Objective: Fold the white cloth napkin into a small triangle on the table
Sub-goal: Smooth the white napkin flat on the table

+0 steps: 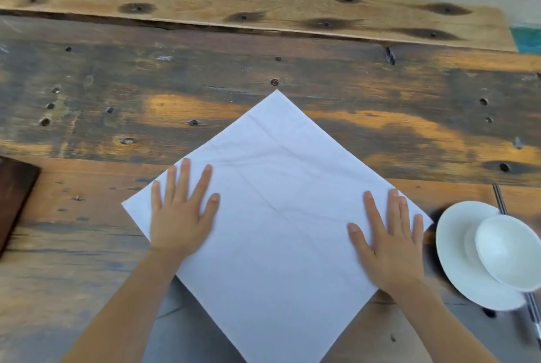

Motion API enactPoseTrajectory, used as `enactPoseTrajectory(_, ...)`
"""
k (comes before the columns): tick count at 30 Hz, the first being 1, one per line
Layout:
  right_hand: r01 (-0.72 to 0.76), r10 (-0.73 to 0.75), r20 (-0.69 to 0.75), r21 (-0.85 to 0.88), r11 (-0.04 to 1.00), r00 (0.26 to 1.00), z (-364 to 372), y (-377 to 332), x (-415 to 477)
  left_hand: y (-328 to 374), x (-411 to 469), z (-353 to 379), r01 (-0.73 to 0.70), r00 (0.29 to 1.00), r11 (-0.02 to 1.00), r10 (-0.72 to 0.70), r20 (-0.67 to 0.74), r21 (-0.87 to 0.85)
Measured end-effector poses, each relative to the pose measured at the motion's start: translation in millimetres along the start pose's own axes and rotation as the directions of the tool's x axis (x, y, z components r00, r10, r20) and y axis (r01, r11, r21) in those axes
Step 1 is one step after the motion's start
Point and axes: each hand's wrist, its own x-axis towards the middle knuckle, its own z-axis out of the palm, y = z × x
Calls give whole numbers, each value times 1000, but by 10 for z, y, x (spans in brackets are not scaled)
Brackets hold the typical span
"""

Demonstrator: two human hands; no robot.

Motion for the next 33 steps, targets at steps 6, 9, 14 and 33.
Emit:
enactPoseTrajectory(6,-20,20,-7,-1,1000,1000,23,-38,-8,-272,21,-102,44,998,998,-46,33,39)
enactPoseTrajectory(9,-20,22,-29,69,997,999,41,-171,9,-66,36,-77,15,1000,1000,-15,-26,20)
enactPoseTrajectory(14,404,-374,-163,247,881,913,-32,-958,269,744,81,44,-285,955,959,285,-88,8)
enactPoseTrajectory(33,619,-622,0,-105,778,783,-204,-1720,2243,1138,26,141,-249,969,969,249,-12,-4)
